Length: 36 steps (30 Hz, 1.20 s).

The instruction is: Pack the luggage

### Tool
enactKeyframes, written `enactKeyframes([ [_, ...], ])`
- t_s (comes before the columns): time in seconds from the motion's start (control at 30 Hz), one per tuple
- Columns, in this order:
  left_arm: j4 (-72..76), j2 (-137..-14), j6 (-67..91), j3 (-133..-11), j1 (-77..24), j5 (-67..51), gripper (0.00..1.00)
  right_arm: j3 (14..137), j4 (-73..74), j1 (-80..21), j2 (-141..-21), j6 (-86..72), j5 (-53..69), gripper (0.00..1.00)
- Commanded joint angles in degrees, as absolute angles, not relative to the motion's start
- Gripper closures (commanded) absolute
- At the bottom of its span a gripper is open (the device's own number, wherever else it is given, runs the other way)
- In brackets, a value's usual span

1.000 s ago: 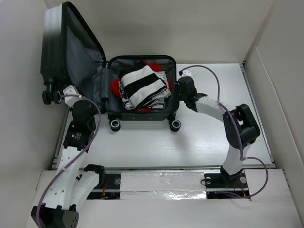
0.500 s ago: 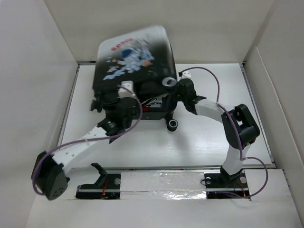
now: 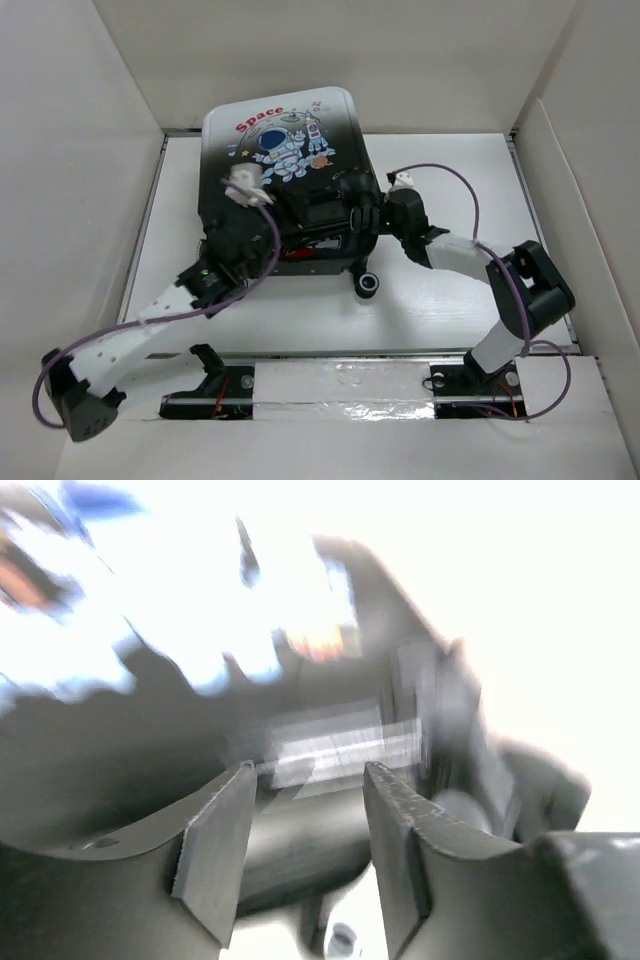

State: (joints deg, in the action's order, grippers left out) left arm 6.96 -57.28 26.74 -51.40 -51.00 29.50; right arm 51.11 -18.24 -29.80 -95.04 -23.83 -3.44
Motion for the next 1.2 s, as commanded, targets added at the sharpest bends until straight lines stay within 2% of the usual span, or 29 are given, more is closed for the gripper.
enactKeyframes([
  [0.0,8.7,-51.1,32.2,-54.8,-41.4,28.6,0.55,43.7,-15.0,-32.7,-89.8,-22.9,13.9,1.00],
  [0.1,6.8,-48.9,34.2,-56.3,-35.5,26.3,0.46,39.7,-13.4,-29.2,-83.6,-22.3,13.5,0.71],
  [0.13,6.1,-49.0,34.3,-57.2,-30.8,25.4,0.42,39.1,-12.7,-28.0,-80.2,-22.1,13.9,0.48],
  [0.17,3.0,-50.1,35.8,-58.5,-25.3,24.3,0.42,38.5,-10.7,-25.9,-78.5,-20.8,14.6,0.30],
  [0.2,2.2,-50.7,36.6,-58.5,-25.2,23.1,0.42,38.6,-9.3,-25.1,-76.8,-20.8,14.6,0.30],
  [0.23,2.0,-51.2,37.1,-58.1,-19.1,21.1,0.41,38.8,-7.7,-24.4,-75.1,-19.8,14.2,0.20],
  [0.33,4.2,-51.9,41.7,-53.2,-9.9,10.6,0.41,39.5,-5.1,-20.2,-69.4,-19.2,13.4,0.13],
  [0.4,7.0,-51.2,44.0,-50.0,-2.2,2.0,0.41,40.4,-3.1,-17.3,-66.7,-18.9,16.2,0.14],
  [0.47,7.1,-50.0,46.4,-45.5,1.0,1.2,0.41,41.4,-1.5,-14.8,-64.7,-18.5,16.3,0.27],
  [0.5,7.7,-48.4,46.8,-43.8,3.8,1.4,0.41,41.3,-0.6,-14.1,-62.1,-18.6,15.6,0.37],
  [0.53,8.2,-47.8,47.2,-40.5,5.3,1.3,0.41,41.1,-0.2,-13.4,-60.7,-18.6,14.7,0.54],
  [0.63,9.9,-47.4,48.0,-35.9,9.8,-3.8,0.41,39.6,2.2,-8.5,-56.0,-19.1,10.2,0.57],
  [0.73,11.6,-48.6,48.6,-33.4,12.5,-6.2,0.41,39.5,3.6,-6.0,-56.7,-19.0,9.2,0.30],
  [0.77,11.7,-49.0,48.6,-33.3,12.5,-7.0,0.42,40.3,5.3,-5.4,-57.2,-18.3,10.3,0.30],
  [0.8,10.6,-48.7,48.2,-33.2,13.2,-6.5,0.44,40.8,5.5,-5.4,-57.3,-18.3,13.4,0.31],
  [0.83,9.8,-48.3,48.0,-32.9,13.2,-5.6,0.47,40.2,4.3,-5.4,-57.0,-18.3,15.5,0.38],
  [0.87,9.1,-47.6,48.2,-32.4,13.2,-3.7,0.48,39.5,3.2,-5.9,-55.9,-19.6,17.0,0.62],
  [0.9,9.5,-46.2,49.0,-31.6,13.2,-3.6,0.49,38.6,1.4,-7.7,-55.6,-19.9,17.8,0.69],
  [0.93,10.2,-45.9,49.5,-29.6,13.2,-4.0,0.51,38.7,1.4,-8.9,-55.6,-20.2,17.5,0.80],
  [1.07,13.2,-48.2,50.8,-25.5,13.2,-7.3,0.54,38.9,-2.8,-13.4,-60.2,-21.8,16.3,0.82],
  [1.17,15.9,-53.2,50.7,-24.3,13.2,-11.6,0.59,41.4,-4.4,-14.7,-68.2,-22.9,15.8,0.76],
])
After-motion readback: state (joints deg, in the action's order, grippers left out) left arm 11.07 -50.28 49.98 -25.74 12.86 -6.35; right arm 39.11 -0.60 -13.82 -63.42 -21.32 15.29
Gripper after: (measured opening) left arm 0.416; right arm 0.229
